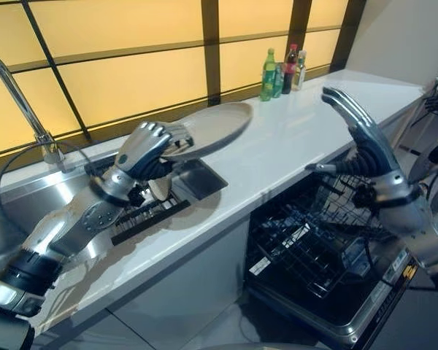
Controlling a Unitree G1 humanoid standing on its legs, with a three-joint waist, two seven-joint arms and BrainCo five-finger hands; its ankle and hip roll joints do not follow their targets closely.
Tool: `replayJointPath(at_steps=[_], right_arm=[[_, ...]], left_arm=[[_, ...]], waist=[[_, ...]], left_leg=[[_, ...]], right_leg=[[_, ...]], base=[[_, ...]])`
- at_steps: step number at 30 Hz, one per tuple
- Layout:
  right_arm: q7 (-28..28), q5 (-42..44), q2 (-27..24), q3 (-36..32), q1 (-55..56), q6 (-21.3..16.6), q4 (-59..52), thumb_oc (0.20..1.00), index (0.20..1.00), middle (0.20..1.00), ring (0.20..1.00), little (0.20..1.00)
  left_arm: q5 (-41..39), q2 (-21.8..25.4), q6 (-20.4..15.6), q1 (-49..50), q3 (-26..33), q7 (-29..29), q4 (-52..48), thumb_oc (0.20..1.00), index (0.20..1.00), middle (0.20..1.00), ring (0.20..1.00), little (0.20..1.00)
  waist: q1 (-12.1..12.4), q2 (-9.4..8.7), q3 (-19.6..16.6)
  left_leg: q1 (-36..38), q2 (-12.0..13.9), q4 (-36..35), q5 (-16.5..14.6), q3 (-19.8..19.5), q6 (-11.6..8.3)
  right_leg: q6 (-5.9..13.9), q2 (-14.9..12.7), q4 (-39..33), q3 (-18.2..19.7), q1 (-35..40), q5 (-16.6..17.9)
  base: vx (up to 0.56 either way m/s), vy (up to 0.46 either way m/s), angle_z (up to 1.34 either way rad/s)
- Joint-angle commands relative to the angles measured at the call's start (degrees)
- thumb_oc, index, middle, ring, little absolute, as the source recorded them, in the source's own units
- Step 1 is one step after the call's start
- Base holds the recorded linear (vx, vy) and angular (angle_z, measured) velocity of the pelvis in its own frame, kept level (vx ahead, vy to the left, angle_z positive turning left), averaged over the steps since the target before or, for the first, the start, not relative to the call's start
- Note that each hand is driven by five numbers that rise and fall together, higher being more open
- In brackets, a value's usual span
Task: Pick up plates and place into dishwasher.
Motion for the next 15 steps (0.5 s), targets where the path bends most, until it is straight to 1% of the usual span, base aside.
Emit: replayJointPath(at_steps=[1, 5, 8, 11, 15], right_arm=[[1.91, 0.85, -2.22, 5.37, -11.27, 2.04, 3.87, 1.000, 1.000, 1.000, 1.000, 1.000], [3.34, 0.57, -2.56, 10.94, -17.88, 2.55, 6.42, 1.000, 1.000, 1.000, 1.000, 1.000], [3.65, -0.27, -2.18, 14.56, -22.34, 3.01, 8.59, 1.000, 1.000, 1.000, 1.000, 1.000], [4.92, -0.74, -1.67, 16.92, -25.51, 3.22, 10.06, 1.000, 1.000, 1.000, 1.000, 1.000], [4.46, -2.08, -1.07, 19.70, -28.80, 4.28, 11.74, 1.000, 1.000, 1.000, 1.000, 1.000]], left_arm=[[-7.53, 0.00, -0.17, -10.39, -2.84, -2.35, 0.91, 0.200, 0.200, 0.200, 0.200, 0.200], [-9.85, -0.92, 0.33, -14.99, -7.36, -4.41, 1.45, 0.200, 0.200, 0.200, 0.200, 0.200], [-11.48, -1.97, 0.19, -17.23, -9.43, -6.25, 1.80, 0.200, 0.200, 0.200, 0.200, 0.200], [-12.53, -2.65, -0.27, -18.17, -10.37, -7.74, 1.77, 0.200, 0.200, 0.200, 0.200, 0.200], [-14.06, -3.14, -0.66, -19.66, -12.02, -10.19, 1.60, 0.200, 0.200, 0.200, 0.200, 0.200]], waist=[[1.49, -1.56, 0.78], [1.97, -1.76, 0.48], [2.39, -1.85, 0.21], [2.77, -1.93, 0.05], [3.22, -1.97, -0.31]], left_leg=[[2.15, -2.45, 0.48, -8.28, -1.88, 0.59], [2.25, -2.61, 0.48, -8.27, -2.45, 0.71], [2.34, -2.70, 0.48, -8.30, -2.89, 0.75], [2.40, -2.76, 0.48, -8.36, -3.18, 0.73], [2.35, -2.84, 0.48, -8.32, -3.55, 0.75]], right_leg=[[5.46, -2.46, 0.50, 0.42, 1.82, -4.56], [5.27, -2.40, 0.60, 0.15, 2.06, -4.72], [5.10, -2.32, 0.59, -0.02, 2.28, -4.84], [5.08, -2.33, 0.53, -0.25, 2.47, -4.91], [5.01, -2.32, 0.46, -0.54, 2.61, -4.98]], base=[[0.01, -0.017, 0.06], [0.02, -0.016, 0.05], [0.02, -0.010, 0.05], [0.01, -0.005, 0.02], [0.00, 0.000, 0.00]])
